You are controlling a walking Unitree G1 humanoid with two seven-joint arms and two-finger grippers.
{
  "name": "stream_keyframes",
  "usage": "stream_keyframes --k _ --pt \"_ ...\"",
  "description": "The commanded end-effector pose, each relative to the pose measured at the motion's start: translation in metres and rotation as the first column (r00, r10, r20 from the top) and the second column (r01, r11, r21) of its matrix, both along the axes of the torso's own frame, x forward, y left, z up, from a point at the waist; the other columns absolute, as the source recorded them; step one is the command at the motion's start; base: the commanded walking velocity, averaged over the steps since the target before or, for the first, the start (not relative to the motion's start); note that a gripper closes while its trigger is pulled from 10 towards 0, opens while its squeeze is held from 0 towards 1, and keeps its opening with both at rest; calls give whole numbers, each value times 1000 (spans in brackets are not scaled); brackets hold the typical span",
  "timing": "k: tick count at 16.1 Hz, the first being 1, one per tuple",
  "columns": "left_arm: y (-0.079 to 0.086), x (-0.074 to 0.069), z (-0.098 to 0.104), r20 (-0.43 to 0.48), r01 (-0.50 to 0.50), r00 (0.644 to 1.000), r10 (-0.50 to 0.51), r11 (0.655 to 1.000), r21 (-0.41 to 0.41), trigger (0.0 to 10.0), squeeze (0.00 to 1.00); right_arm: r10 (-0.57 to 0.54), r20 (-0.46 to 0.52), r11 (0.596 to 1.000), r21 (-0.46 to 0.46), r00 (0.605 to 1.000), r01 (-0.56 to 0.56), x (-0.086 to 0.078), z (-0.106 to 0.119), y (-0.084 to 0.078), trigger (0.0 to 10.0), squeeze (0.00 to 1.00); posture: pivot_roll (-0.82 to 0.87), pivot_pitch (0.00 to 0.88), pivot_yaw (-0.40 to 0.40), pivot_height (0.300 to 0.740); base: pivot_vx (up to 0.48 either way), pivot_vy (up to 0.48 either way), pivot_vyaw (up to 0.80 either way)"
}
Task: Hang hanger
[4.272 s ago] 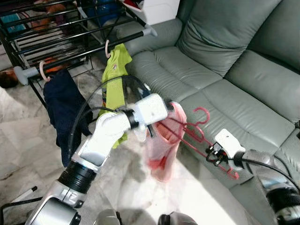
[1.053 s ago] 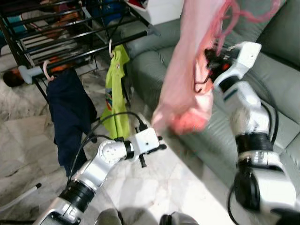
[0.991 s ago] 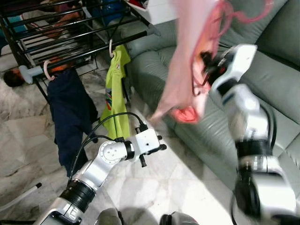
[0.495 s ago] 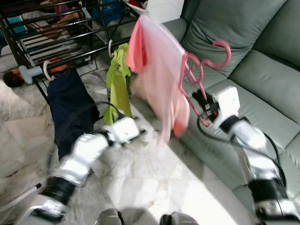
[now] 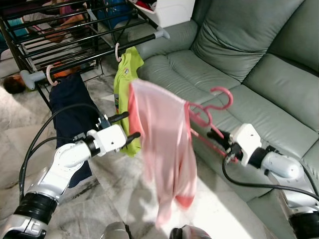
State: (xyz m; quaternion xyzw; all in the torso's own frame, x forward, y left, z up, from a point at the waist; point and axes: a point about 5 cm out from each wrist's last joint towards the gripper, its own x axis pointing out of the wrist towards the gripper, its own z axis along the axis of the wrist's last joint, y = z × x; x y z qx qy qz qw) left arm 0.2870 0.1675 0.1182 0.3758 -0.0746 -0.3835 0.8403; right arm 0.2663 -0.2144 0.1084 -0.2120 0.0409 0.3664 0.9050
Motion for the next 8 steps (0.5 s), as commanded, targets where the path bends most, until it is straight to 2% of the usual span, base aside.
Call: stream_keyframes --k 1,3,8 --pt "5 -2 -2 21 6 1000 -7 999 36 10000 1000 38 -10 999 -17 999 -39 -2 -1 0 10000 0 -59 30 -26 740 0 0 0" --pt "6 -6 -8 22 57 998 -59 993 105 10000 1000 114 -68 991 -66 991 -118 -8 -10 1 10000 0 -58 31 -22 740 0 0 0" --pt "7 -3 -1 41 97 994 -103 988 118 10000 980 172 -100 970 -158 980 -186 -9 -20 -2 10000 0 -56 31 -18 740 0 0 0"
